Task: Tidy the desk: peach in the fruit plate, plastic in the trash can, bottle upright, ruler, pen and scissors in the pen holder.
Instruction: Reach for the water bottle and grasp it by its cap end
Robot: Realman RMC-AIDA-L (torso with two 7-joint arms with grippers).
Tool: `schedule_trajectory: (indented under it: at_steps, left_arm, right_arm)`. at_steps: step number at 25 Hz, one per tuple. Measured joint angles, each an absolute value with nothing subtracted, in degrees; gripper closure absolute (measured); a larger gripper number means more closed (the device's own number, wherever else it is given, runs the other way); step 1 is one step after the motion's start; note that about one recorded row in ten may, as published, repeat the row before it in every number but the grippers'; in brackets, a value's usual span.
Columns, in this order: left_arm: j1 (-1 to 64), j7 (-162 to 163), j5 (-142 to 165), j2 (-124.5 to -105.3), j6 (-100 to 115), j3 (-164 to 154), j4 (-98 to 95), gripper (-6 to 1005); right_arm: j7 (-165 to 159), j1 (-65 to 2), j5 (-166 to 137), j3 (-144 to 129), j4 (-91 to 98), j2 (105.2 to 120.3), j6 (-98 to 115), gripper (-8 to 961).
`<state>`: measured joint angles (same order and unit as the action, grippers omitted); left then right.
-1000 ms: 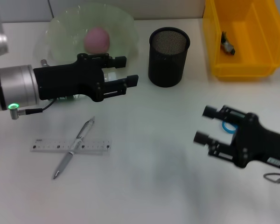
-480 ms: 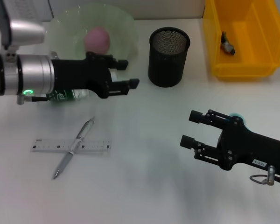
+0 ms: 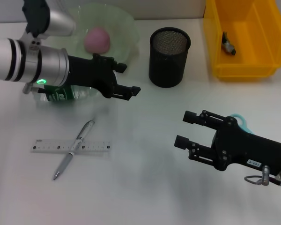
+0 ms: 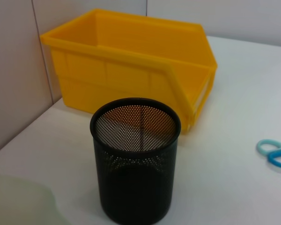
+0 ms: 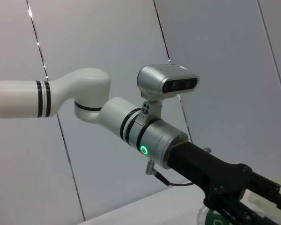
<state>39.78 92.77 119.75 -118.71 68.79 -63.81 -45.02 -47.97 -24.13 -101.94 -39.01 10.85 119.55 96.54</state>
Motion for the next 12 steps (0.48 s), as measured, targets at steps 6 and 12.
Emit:
schedule_trajectory:
  at_steps: [6,12]
  left_arm:
    - [39.81,94.0,121.71,-118.74,64.6,-68.58,-46.25,208]
    - [40.21,95.47,124.7,-118.74,63.08,-69.18,-47.18,211]
  right_arm:
    - [-47.93,-24.17,-101.94,-39.15,10.1,119.53,95.93,273]
    - [-47.9,-24.14,-101.94,-38.97,9.45,119.53,95.19,273]
